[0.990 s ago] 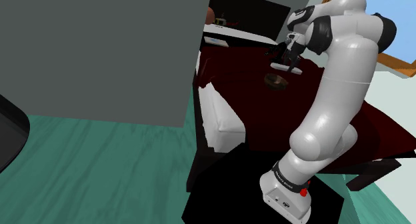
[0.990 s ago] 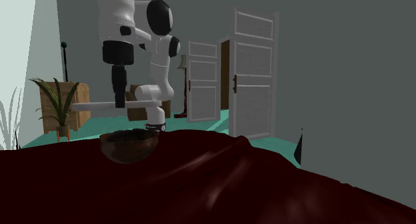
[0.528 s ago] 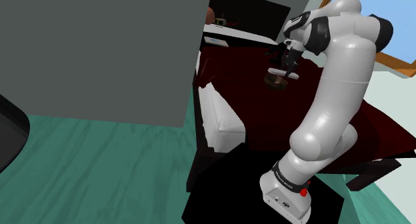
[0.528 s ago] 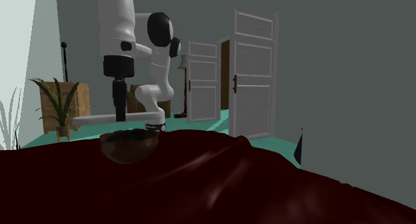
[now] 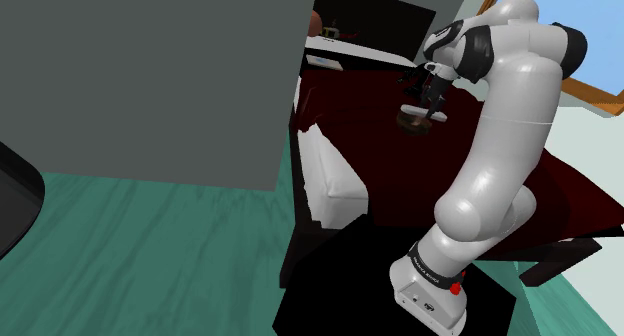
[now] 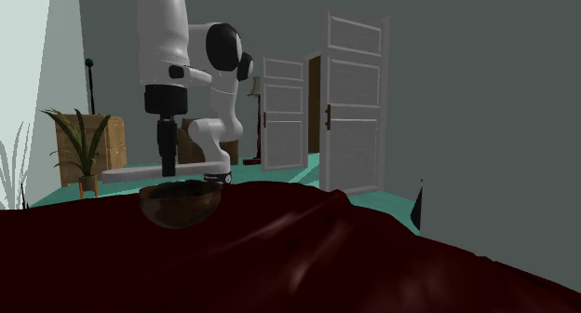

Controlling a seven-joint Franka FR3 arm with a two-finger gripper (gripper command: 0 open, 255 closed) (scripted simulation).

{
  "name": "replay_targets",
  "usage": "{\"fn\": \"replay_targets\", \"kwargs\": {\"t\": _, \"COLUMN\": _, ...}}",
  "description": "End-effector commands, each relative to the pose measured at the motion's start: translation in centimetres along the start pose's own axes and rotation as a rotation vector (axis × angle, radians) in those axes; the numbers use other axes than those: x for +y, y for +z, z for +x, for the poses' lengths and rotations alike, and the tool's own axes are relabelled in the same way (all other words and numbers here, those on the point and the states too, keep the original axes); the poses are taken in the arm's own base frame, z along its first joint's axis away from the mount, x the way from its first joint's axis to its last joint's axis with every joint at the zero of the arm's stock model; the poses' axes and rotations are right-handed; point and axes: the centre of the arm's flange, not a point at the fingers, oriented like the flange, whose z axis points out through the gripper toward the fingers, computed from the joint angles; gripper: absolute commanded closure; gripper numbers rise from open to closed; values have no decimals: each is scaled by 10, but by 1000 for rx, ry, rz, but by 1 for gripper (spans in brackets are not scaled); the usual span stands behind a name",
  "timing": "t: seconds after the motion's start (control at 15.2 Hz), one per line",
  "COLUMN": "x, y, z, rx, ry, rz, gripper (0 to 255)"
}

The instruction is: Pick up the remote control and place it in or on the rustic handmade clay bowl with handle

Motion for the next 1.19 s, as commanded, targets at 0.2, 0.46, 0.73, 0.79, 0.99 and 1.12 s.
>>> {"fn": "replay_targets", "kwargs": {"t": 0.2, "x": 0, "y": 0, "z": 0, "rx": 0, "ry": 0, "rz": 0, "gripper": 0}}
{"fn": "replay_targets", "kwargs": {"t": 0.46, "x": 0, "y": -27, "z": 0, "rx": 0, "ry": 0, "rz": 0, "gripper": 0}}
{"fn": "replay_targets", "kwargs": {"t": 0.73, "x": 0, "y": -50, "z": 0, "rx": 0, "ry": 0, "rz": 0, "gripper": 0}}
{"fn": "replay_targets", "kwargs": {"t": 0.79, "x": 0, "y": -50, "z": 0, "rx": 0, "ry": 0, "rz": 0, "gripper": 0}}
{"fn": "replay_targets", "kwargs": {"t": 0.99, "x": 0, "y": -50, "z": 0, "rx": 0, "ry": 0, "rz": 0, "gripper": 0}}
{"fn": "replay_targets", "kwargs": {"t": 1.12, "x": 0, "y": -50, "z": 0, "rx": 0, "ry": 0, "rz": 0, "gripper": 0}}
